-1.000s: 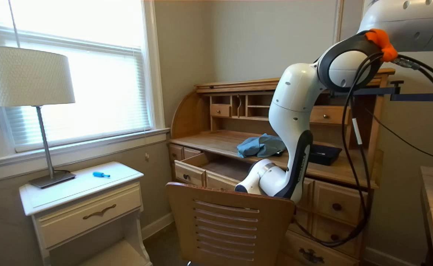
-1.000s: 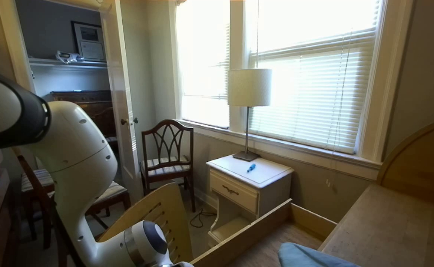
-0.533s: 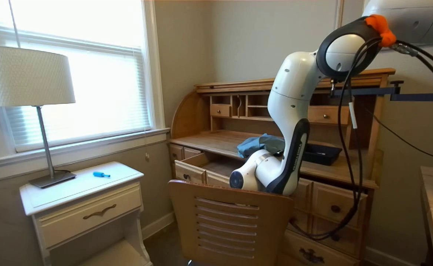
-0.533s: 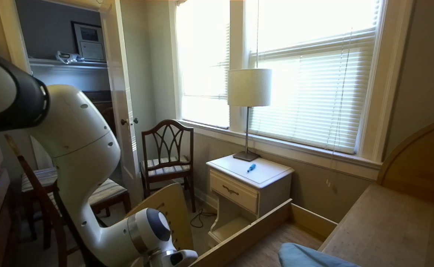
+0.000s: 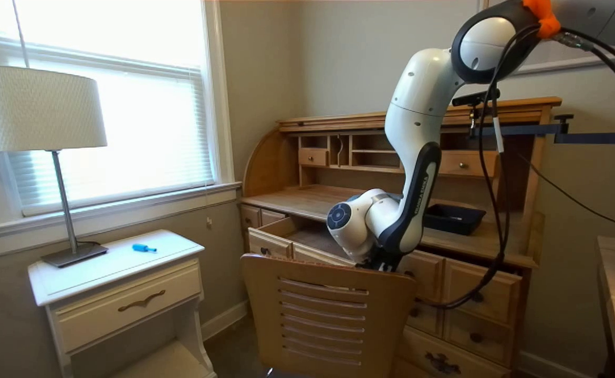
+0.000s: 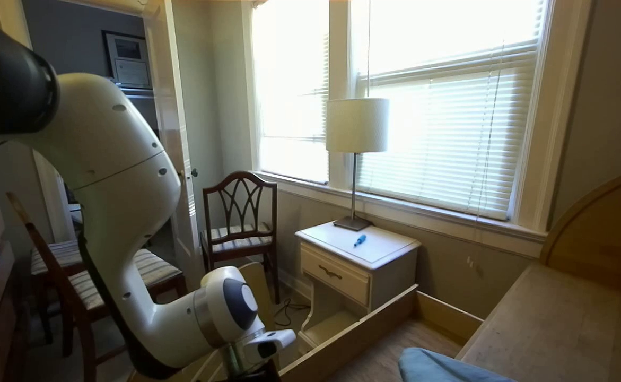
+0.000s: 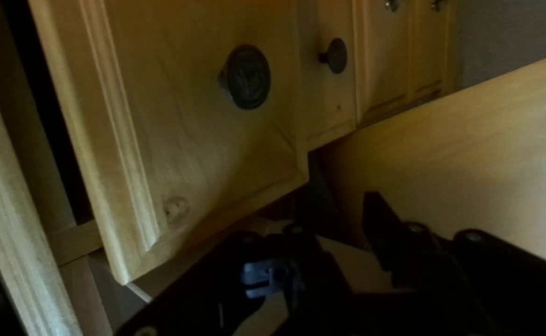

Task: Open the topmost drawer on the right.

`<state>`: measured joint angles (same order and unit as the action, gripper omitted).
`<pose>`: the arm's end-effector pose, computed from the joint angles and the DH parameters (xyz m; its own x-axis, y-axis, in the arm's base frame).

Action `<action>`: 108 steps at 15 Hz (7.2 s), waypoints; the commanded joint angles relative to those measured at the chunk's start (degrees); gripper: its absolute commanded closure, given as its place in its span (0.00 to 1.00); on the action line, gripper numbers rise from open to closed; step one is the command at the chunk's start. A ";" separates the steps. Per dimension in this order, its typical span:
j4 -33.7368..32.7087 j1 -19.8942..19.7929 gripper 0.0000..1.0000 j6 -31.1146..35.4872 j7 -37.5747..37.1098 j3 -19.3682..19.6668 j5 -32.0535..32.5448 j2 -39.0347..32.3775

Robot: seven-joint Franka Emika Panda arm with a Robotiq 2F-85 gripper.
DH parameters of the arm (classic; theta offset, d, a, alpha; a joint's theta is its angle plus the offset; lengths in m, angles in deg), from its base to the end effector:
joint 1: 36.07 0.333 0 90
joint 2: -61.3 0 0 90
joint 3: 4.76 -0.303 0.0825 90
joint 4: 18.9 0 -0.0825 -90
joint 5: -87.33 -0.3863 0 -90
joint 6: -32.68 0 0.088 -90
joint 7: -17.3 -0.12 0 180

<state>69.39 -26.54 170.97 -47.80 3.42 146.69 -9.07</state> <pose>0.5836 -0.0029 -0.1058 0.9920 -0.0623 0.1095 -0.1200 -0.7331 0.6694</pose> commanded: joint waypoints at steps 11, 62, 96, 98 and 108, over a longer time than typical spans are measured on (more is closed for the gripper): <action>30.06 -7.82 0.00 24.48 10.66 2.54 2.18 19.36; 31.45 25.59 0.89 55.35 -7.73 32.25 7.87 8.01; 35.56 4.35 0.50 53.18 -14.17 22.69 12.46 5.61; 35.66 2.35 0.65 53.20 -13.22 21.15 14.83 6.85; 37.92 11.79 0.94 46.81 -7.35 22.05 16.93 14.86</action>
<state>104.91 -19.62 223.41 -57.10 24.84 161.09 1.32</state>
